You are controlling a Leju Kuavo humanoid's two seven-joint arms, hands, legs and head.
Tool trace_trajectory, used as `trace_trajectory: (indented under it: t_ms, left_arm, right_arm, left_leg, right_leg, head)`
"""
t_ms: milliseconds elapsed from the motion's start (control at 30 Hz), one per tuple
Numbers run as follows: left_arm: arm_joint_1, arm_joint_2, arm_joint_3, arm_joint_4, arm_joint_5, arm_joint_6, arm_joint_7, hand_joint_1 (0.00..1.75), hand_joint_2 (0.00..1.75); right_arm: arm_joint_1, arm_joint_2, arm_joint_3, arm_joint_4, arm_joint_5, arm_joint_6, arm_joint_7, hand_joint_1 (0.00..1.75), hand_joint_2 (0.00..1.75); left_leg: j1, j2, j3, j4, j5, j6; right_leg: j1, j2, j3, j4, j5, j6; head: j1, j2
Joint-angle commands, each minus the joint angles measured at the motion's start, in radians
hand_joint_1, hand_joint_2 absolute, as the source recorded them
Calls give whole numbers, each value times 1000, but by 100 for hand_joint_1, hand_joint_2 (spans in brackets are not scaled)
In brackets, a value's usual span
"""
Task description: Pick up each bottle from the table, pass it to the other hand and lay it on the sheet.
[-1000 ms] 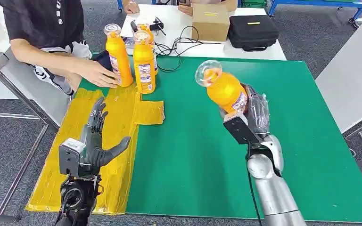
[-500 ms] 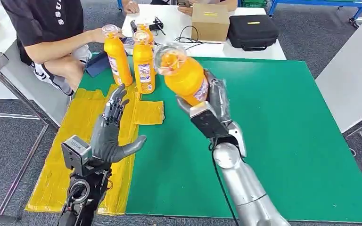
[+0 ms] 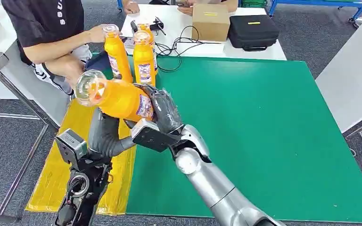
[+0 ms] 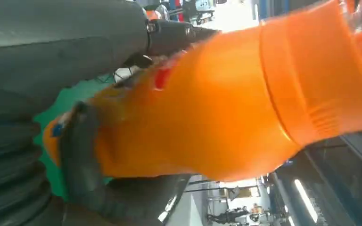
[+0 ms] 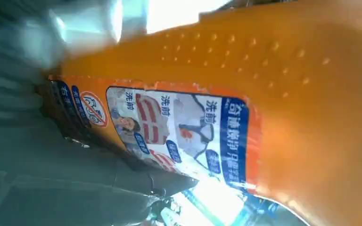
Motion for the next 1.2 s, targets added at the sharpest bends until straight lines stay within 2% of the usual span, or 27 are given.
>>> trace_trajectory:
  t_ms: [33, 133, 167, 267, 400, 567, 600, 633, 667, 800, 900, 967, 1000, 1100, 1200]
  left_arm:
    - [-81, 38, -33, 109, 24, 6, -8, 0, 175]
    - [-70, 42, -29, 91, 37, 21, -15, 0, 175]
    - [-68, 42, -27, 87, 36, 24, -13, 0, 175]
    - [-68, 42, -27, 87, 36, 24, -13, 0, 175]
    - [-57, 42, -20, 64, 38, 28, -13, 0, 175]
    - [-36, 42, 19, 20, 34, 45, -18, 0, 175]
    - [-35, 40, 24, 17, 33, 48, -20, 7, 175]
    - [-34, 39, 27, 14, 33, 49, -21, 28, 175]
    - [-32, 35, 35, 7, 32, 56, -27, 175, 175]
    - [-26, 34, 39, -10, 34, 62, -36, 175, 175]
    - [-22, 33, 38, -27, 37, 68, -33, 175, 175]
    - [-21, 35, 34, -33, 41, 73, -26, 175, 175]
    - [-21, 36, 32, -33, 42, 74, -24, 175, 175]
    - [-21, 38, 29, -30, 43, 75, -24, 175, 175]
    - [-23, 38, 28, -22, 47, 78, -23, 175, 175]
  right_arm:
    - [-41, 29, 243, 143, 21, 57, 1, 175, 175]
    - [-52, 22, 321, 146, 17, 100, 25, 175, 175]
    - [-53, 24, 329, 150, 19, 99, 30, 175, 175]
    - [-53, 24, 329, 150, 19, 99, 30, 175, 175]
    - [-64, 28, 359, 169, 13, 120, 32, 175, 175]
    - [-71, 22, 395, 180, 8, 116, 37, 175, 175]
    - [-73, 22, 398, 180, 7, 114, 40, 175, 175]
    - [-74, 22, 399, 180, 6, 114, 41, 175, 175]
    - [-79, 22, 403, 184, 5, 112, 49, 175, 175]
    - [-91, 23, 410, 191, 6, 113, 57, 175, 175]
    - [-97, 25, 416, 196, -3, 115, 65, 173, 175]
    - [-99, 24, 427, 198, -16, 105, 70, 175, 175]
    - [-98, 25, 428, 198, -19, 99, 72, 175, 175]
    - [-97, 25, 429, 198, -24, 94, 75, 175, 175]
    - [-94, 22, 428, 195, -27, 82, 80, 175, 175]
  left_leg:
    - [1, 2, 6, -2, -2, -2]
    - [0, 1, 4, -1, -1, -1]
    - [0, 2, 8, -2, -3, -2]
    - [0, 1, 3, -1, -1, -1]
    - [1, -1, 7, -2, -2, -3]
    - [1, 1, 3, -1, -1, -2]
    - [1, 0, 6, -2, -2, -2]
    - [1, 0, 3, -1, -1, -2]
    - [1, 0, 7, -1, -3, -3]
    - [1, -1, 3, -1, -1, -2]
    - [1, -1, 8, -2, -2, -3]
    - [1, -1, 3, -1, -1, -2]
    - [1, -1, 7, -2, -2, -2]
    - [1, -1, 3, -1, -1, -1]
    - [1, -2, 8, -2, -2, -3]
  right_leg:
    - [1, 1, 6, -2, -2, -1]
    - [0, 0, 3, -1, -1, 0]
    - [0, 0, 7, -2, -3, -1]
    - [0, 0, 3, -1, -1, 0]
    - [1, -3, 7, -2, -3, -1]
    - [1, -1, 3, -2, -1, -1]
    - [1, -2, 6, -2, -2, -1]
    - [1, -1, 3, -2, -1, -1]
    - [1, -2, 7, -2, -3, -1]
    - [1, -2, 3, -2, -1, -1]
    - [1, -3, 8, -3, -3, -1]
    - [1, -3, 3, -2, -2, -1]
    - [1, -3, 7, -2, -3, -1]
    - [1, -3, 3, -2, -1, -1]
    - [1, -4, 9, -3, -3, -1]
  head:
    - [-1, 0]
    - [-2, 0]
    - [-1, 0]
    - [-2, 0]
    - [-1, 0]
    - [-1, 0]
    - [-1, 0]
    - [-1, 0]
    - [-2, 0]
    - [-2, 0]
    - [-2, 0]
    - [-1, 0]
    - [-1, 0]
    - [-1, 0]
    - [-1, 0]
